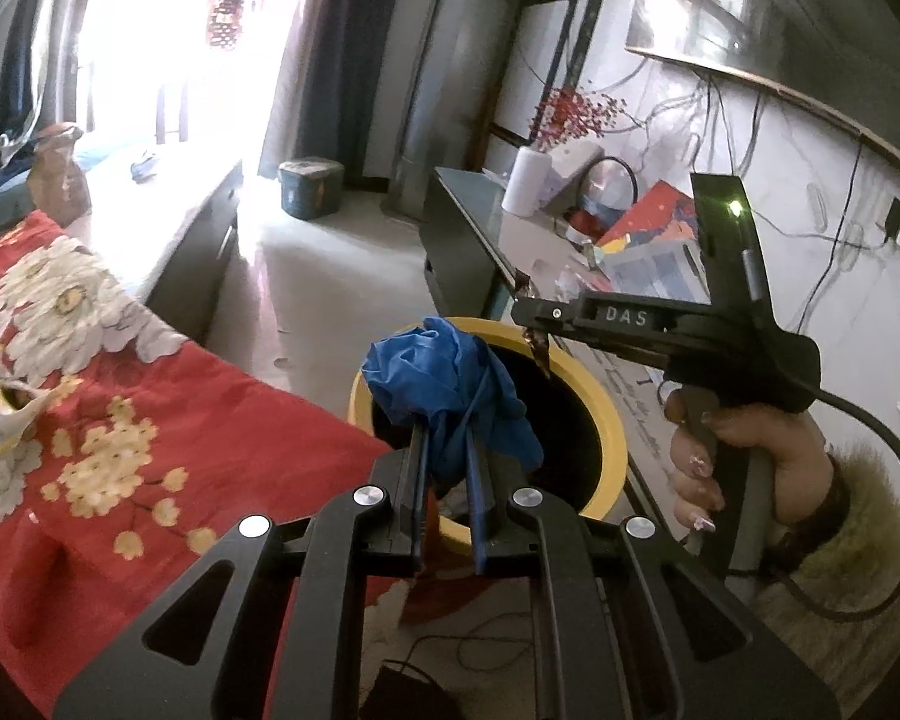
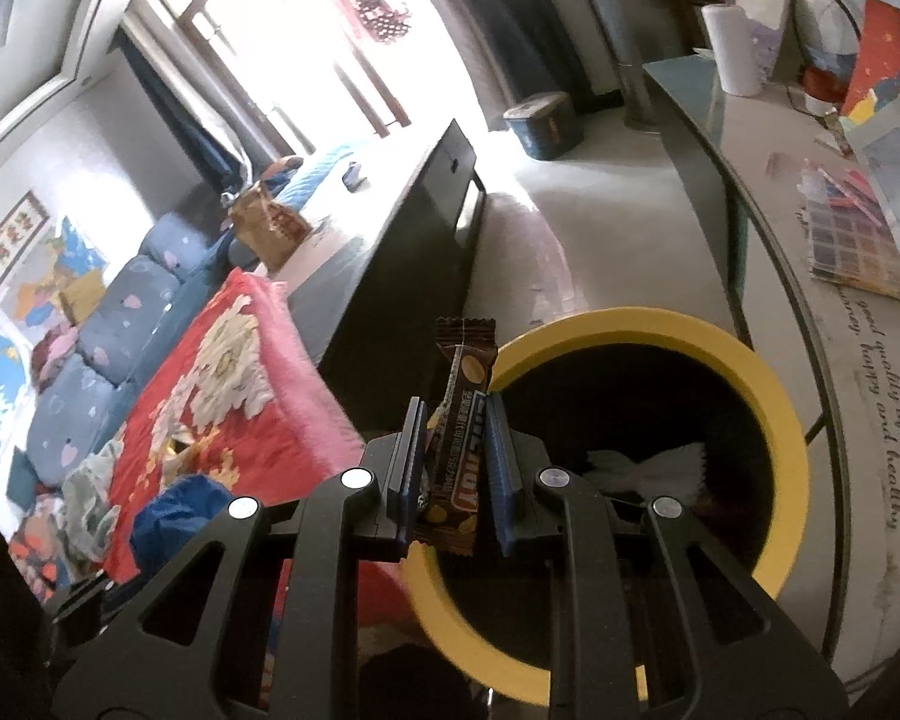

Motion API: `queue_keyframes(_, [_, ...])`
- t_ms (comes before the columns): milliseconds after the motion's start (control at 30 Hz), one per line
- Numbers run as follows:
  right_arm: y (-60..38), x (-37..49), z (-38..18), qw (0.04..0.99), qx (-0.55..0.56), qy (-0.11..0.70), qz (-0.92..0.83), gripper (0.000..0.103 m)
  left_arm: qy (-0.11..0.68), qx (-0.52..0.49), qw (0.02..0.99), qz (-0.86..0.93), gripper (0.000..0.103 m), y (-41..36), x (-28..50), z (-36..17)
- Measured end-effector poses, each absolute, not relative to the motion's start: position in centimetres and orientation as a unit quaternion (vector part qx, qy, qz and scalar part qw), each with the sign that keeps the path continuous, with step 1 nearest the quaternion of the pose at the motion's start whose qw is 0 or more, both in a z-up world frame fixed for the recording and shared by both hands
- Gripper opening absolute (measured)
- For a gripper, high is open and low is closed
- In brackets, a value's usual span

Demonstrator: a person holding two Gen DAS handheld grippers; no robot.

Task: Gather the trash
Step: 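Carry the blue cloth in the left gripper and chocolate bar in the right gripper over the bin, then open the left gripper over the bin while the right gripper releases the chocolate bar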

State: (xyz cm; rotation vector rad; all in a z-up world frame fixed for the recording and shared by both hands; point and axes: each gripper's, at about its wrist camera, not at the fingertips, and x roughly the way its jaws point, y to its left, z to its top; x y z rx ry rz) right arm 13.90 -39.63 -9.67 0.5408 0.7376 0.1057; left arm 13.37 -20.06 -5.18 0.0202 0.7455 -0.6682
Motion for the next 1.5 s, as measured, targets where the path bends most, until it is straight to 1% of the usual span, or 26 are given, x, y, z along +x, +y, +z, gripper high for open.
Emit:
queue_keyframes(433, [-44.3, 13.4, -11.9, 0.885, 0.294, 0.36, 0.009, 0.014, 0.374, 0.035, 0.86, -0.346, 0.011, -24.3, 13.9, -7.2])
queue_keyframes(1000, [-46.7, 13.1, -14.1, 0.876, 0.308, 0.371, -0.024, 0.015, 0.399, 0.053, 0.841, -0.362, 0.011, -27.9, 15.3, -10.1])
queue_keyframes(1200, [-46.9, 13.2, -14.7, 0.871, 0.314, 0.377, -0.026, 0.017, 0.408, 0.054, 0.837, -0.36, 0.011, -28.9, 16.0, -11.2])
queue_keyframes(1267, [-47.0, 13.2, -14.9, 0.869, 0.316, 0.38, -0.026, 0.02, 0.41, 0.051, 0.836, -0.361, 0.011, -29.1, 16.2, -11.6])
queue_keyframes(1333, [-46.9, 13.2, -15.0, 0.868, 0.32, 0.379, -0.028, 0.031, 0.412, 0.048, 0.836, -0.358, 0.022, -29.1, 16.3, -12.2])
queue_keyframes(1400, [-46.9, 13.1, -14.9, 0.869, 0.319, 0.378, -0.029, 0.039, 0.415, 0.041, 0.838, -0.352, 0.058, -28.8, 16.6, -12.6])
queue_keyframes(1433, [-46.9, 13.0, -14.8, 0.87, 0.318, 0.376, -0.03, 0.042, 0.414, 0.038, 0.839, -0.351, 0.064, -28.6, 16.7, -12.6])
queue_keyframes(1467, [-46.8, 13.0, -14.6, 0.871, 0.317, 0.374, -0.032, 0.043, 0.412, 0.036, 0.841, -0.348, 0.075, -28.4, 16.7, -12.5])
queue_keyframes(1500, [-46.9, 13.0, -14.6, 0.872, 0.317, 0.373, -0.034, 0.047, 0.408, 0.037, 0.846, -0.342, 0.088, -28.1, 16.7, -12.3])
